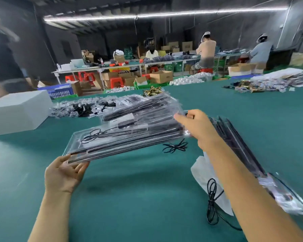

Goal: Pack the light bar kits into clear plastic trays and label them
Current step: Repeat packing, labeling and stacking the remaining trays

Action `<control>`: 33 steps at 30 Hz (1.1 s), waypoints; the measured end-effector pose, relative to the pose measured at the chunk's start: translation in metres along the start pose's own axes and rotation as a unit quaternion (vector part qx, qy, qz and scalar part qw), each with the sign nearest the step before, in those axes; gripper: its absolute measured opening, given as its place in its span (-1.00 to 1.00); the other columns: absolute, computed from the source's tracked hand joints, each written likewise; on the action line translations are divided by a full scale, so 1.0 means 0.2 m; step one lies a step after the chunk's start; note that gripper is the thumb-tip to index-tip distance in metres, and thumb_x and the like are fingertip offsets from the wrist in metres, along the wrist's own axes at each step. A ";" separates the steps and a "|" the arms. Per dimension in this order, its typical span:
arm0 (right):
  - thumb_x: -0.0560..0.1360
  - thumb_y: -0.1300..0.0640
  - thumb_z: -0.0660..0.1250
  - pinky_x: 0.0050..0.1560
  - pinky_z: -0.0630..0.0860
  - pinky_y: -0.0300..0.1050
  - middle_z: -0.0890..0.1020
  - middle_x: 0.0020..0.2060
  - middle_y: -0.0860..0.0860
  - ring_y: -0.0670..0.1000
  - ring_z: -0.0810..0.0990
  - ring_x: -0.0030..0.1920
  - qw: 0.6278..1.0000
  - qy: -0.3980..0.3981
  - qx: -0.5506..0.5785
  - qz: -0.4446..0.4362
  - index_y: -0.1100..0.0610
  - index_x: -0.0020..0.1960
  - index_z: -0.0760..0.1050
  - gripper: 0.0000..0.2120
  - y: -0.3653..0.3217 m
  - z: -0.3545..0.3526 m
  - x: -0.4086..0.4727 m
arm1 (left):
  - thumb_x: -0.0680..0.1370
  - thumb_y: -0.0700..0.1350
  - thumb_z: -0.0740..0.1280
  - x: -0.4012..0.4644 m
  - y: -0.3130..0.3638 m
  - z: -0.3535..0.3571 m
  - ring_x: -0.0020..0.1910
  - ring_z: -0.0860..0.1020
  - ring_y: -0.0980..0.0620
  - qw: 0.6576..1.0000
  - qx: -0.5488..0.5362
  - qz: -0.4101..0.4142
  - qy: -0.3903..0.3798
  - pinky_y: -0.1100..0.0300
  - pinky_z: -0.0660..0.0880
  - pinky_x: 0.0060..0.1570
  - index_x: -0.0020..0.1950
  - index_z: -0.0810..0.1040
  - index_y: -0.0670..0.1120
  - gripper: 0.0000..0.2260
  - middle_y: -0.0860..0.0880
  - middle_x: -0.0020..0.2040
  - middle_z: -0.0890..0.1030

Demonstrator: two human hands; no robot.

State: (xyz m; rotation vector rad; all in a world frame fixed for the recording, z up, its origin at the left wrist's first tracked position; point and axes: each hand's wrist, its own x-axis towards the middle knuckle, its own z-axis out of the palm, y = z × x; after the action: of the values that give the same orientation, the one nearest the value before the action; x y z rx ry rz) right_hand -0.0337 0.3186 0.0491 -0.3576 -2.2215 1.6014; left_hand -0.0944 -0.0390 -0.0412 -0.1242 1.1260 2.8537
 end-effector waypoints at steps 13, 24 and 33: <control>0.53 0.09 0.35 -0.21 0.43 -0.41 0.63 -0.06 -0.04 -0.24 0.57 -0.18 0.979 0.006 0.203 0.022 0.02 0.03 0.42 -0.87 0.25 0.40 -0.20 | 0.49 -0.10 0.35 -0.05 -0.29 0.31 -0.07 0.63 -0.07 0.998 0.006 0.006 -0.054 0.08 0.63 -0.13 0.10 0.55 -0.23 -0.74 -0.13 -0.02 0.63; 0.57 -0.15 0.22 -0.45 0.29 -0.29 0.64 -0.17 -0.04 -0.08 0.53 -0.38 0.978 0.040 0.192 0.074 0.09 -0.10 0.48 -0.69 0.22 0.26 -0.15 | 0.45 -0.30 0.31 -0.06 -0.30 0.33 -0.38 0.60 0.00 0.986 0.151 0.035 -0.053 0.13 0.59 -0.39 0.13 0.37 -0.12 -0.71 -0.06 -0.22 0.62; 0.40 -0.35 0.23 -0.34 0.36 -0.35 0.70 -0.14 -0.17 -0.19 0.59 -0.25 0.983 -0.164 0.081 0.005 -0.05 -0.04 0.59 -0.58 0.18 0.29 -0.22 | 0.28 -0.18 0.42 -0.07 -0.16 0.22 -0.47 0.56 -0.02 0.968 0.233 -0.037 -0.088 0.17 0.57 -0.45 -0.14 0.53 -0.17 -0.81 -0.10 -0.34 0.56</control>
State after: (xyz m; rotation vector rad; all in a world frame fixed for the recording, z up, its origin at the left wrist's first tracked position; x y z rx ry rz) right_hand -0.0210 0.2623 -0.0084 -0.0605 -2.2975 1.9494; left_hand -0.0796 0.0134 -0.0297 0.1089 1.6639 2.3982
